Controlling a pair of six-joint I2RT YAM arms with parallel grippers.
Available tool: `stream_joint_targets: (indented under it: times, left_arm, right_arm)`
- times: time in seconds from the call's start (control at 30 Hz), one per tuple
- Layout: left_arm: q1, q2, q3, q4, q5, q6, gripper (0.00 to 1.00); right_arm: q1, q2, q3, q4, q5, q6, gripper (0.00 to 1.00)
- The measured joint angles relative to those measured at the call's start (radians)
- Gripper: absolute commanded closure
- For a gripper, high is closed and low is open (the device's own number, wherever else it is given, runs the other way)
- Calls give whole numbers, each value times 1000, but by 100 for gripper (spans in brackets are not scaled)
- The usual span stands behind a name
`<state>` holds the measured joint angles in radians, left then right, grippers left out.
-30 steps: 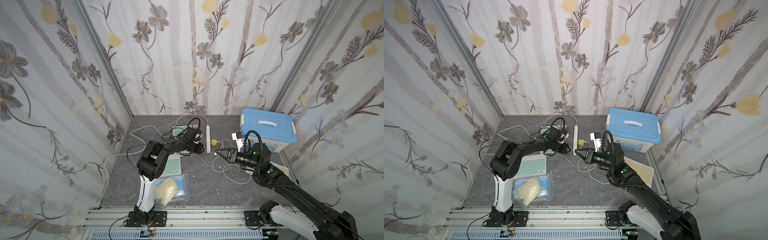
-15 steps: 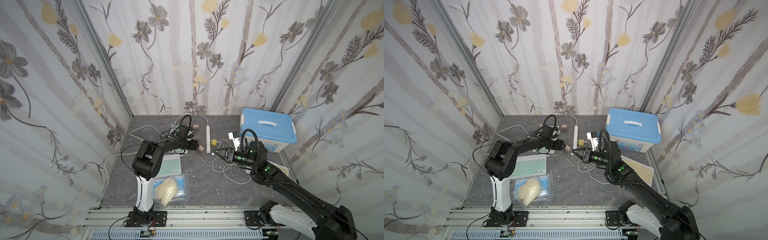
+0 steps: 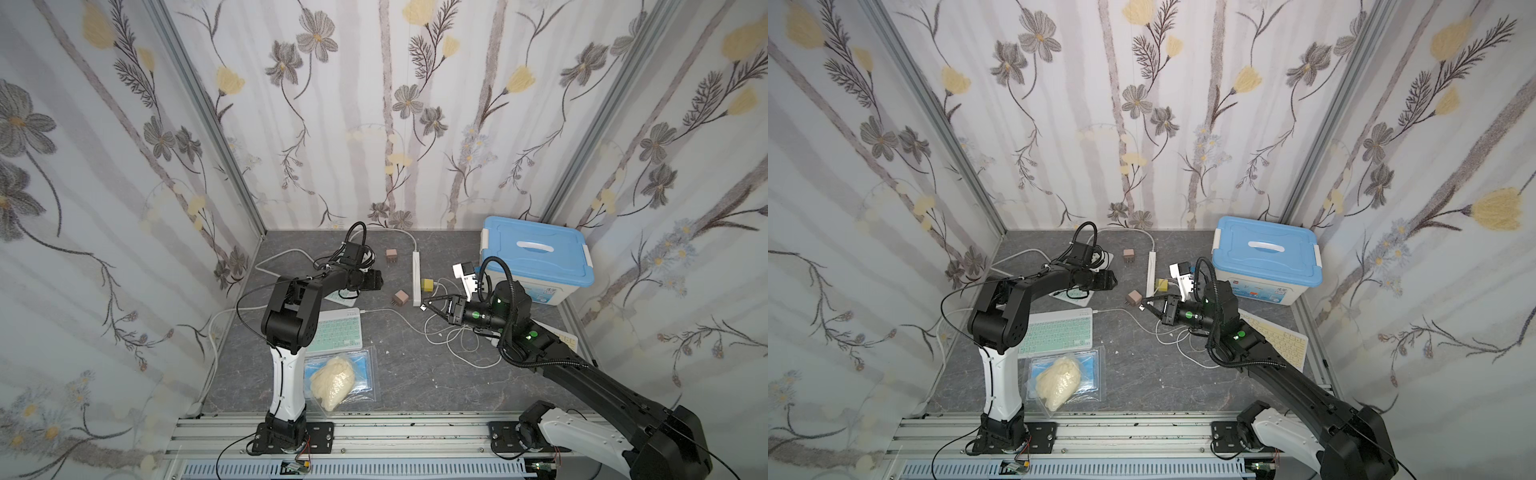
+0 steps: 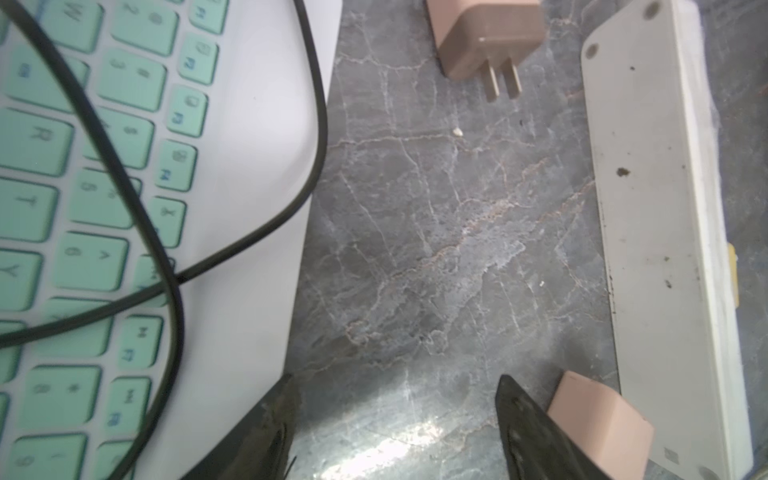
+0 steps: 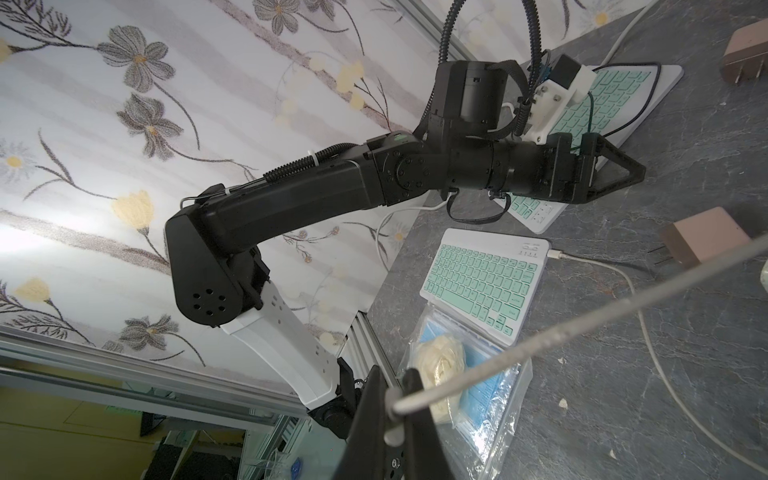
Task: Unplug the wireless keyboard
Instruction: Move the keyboard to the center of the board.
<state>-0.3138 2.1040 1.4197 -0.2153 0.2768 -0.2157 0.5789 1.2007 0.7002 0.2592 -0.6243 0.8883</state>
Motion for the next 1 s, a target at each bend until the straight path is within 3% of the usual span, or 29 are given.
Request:
stream_joint_targets:
  times: [0.23,0.5,0.7,0.87,1.0]
  left_arm:
    - [18,-18,2,-34,3,6,23]
    - [-23,-336,-186,4,64,-29,22]
    - [-63,-467,-264,-50,2,-66,22]
    - [-85,-481,-273,-161,-118,-94,25]
    - [-74,-513,-314,-233,-222,-129,27]
  right_arm:
    - [15,13,5,-10,1,-8,100]
    - [27,94,116,-126,60,-136,100]
    - [77,283,109,-177,116,-243,100]
    - [80,439,90,-167,170,-285,100]
    - [106,546,106,-165,187,-317,89]
